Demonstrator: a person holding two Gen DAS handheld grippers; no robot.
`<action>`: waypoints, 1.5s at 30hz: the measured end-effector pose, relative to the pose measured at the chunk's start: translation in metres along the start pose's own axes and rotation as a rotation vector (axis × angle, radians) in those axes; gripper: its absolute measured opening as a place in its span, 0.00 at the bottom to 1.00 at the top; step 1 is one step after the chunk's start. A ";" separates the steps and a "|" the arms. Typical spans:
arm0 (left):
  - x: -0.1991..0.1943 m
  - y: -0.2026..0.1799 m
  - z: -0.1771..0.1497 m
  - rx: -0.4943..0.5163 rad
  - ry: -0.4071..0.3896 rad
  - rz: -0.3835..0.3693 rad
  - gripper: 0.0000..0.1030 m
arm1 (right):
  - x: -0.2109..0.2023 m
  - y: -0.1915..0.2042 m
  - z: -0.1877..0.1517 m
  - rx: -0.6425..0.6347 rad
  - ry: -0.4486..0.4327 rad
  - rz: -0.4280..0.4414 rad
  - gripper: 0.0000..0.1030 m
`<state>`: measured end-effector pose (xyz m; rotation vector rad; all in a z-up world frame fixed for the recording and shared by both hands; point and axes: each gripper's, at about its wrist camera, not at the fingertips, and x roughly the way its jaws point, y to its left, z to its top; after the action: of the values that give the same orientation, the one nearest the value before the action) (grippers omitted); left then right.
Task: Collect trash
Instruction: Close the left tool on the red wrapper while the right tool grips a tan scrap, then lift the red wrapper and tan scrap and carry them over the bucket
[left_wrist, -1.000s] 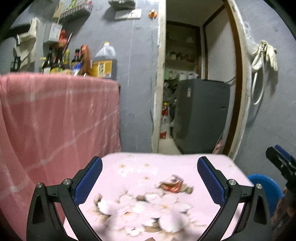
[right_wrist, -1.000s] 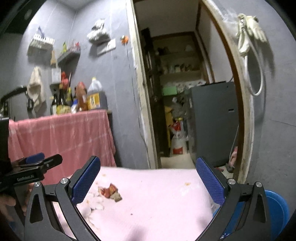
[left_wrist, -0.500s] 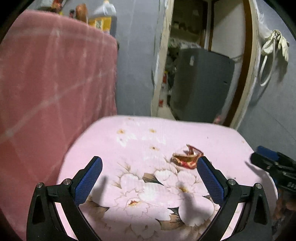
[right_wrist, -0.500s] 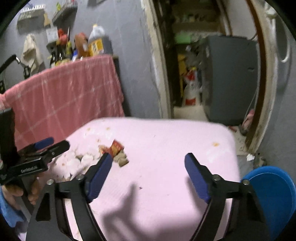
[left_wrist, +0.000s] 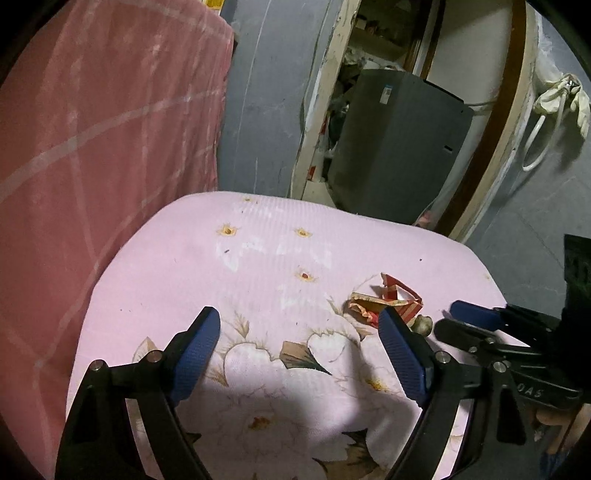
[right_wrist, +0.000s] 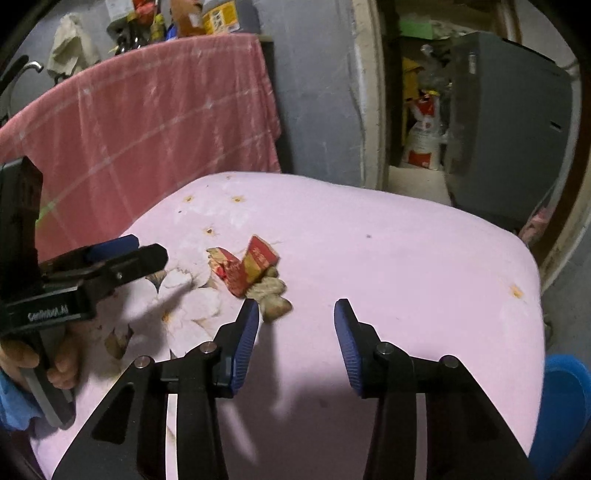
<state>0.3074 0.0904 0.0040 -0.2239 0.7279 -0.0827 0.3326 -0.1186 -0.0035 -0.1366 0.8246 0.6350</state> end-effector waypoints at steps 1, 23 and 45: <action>0.000 0.000 0.000 -0.003 0.002 0.000 0.81 | 0.006 0.002 0.001 -0.007 0.026 0.006 0.35; 0.029 -0.045 0.011 0.144 0.091 -0.123 0.81 | -0.008 -0.036 -0.008 0.064 0.035 -0.014 0.17; 0.048 -0.036 0.017 -0.026 0.159 -0.164 0.42 | -0.018 -0.048 -0.016 0.097 0.004 -0.008 0.17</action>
<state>0.3548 0.0515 -0.0067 -0.3041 0.8682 -0.2495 0.3406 -0.1714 -0.0080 -0.0531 0.8570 0.5859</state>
